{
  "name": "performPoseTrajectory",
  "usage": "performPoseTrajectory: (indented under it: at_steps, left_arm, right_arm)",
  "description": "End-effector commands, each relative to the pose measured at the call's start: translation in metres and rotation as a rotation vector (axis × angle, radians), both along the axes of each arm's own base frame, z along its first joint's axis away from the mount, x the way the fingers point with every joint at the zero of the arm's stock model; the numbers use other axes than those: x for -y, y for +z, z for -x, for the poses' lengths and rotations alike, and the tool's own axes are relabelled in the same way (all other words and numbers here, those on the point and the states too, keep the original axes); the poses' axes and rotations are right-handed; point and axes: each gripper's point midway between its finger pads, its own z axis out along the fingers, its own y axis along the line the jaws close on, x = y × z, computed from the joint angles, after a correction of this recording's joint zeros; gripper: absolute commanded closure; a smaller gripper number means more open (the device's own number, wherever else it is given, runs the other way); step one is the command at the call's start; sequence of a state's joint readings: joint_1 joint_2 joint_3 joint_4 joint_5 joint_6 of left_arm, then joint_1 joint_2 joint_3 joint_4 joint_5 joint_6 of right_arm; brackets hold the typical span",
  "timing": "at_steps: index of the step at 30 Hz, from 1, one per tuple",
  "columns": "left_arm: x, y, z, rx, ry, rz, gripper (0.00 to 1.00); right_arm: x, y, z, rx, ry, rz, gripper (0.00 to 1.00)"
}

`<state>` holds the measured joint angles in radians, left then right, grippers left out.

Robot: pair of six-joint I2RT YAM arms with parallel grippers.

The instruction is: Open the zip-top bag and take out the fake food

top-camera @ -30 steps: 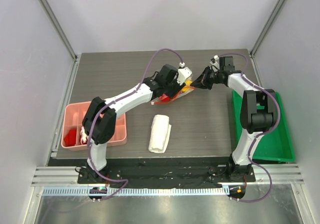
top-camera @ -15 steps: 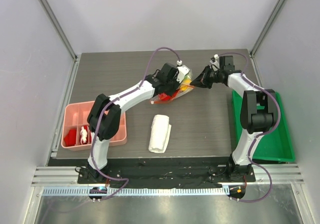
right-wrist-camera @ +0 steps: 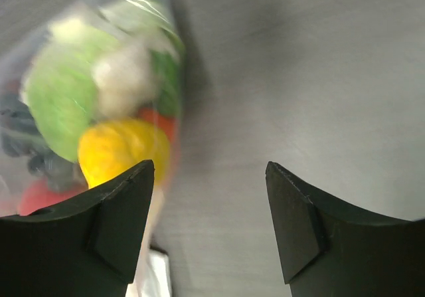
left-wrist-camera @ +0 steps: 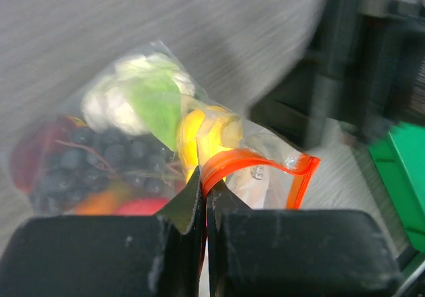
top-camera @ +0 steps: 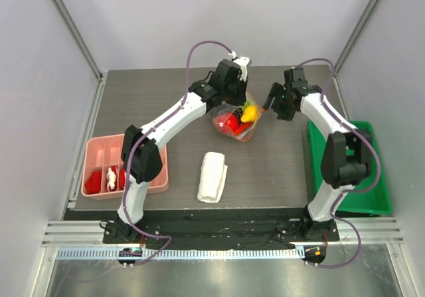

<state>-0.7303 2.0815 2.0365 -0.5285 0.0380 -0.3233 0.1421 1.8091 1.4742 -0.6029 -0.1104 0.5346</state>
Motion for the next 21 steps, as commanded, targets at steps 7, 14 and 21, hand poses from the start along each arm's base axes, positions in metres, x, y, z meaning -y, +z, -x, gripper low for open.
performPoseTrajectory:
  at_steps: [7, 14, 21]
  left_arm:
    - [0.029, -0.003, 0.006, -0.090, -0.050, 0.136, 1.00]
    - [0.050, 0.010, 0.011, -0.109, -0.091, 0.236, 0.99]
    - [0.055, 0.002, 0.018, -0.113, -0.103, 0.212, 1.00]
  right_arm:
    - [-0.005, 0.069, 0.089, 0.181, -0.062, -0.009, 0.27]
    - [-0.053, 0.055, 0.098, 0.179, 0.009, -0.232, 0.58]
    - [-0.054, 0.036, 0.076, 0.194, 0.013, -0.187, 0.67]
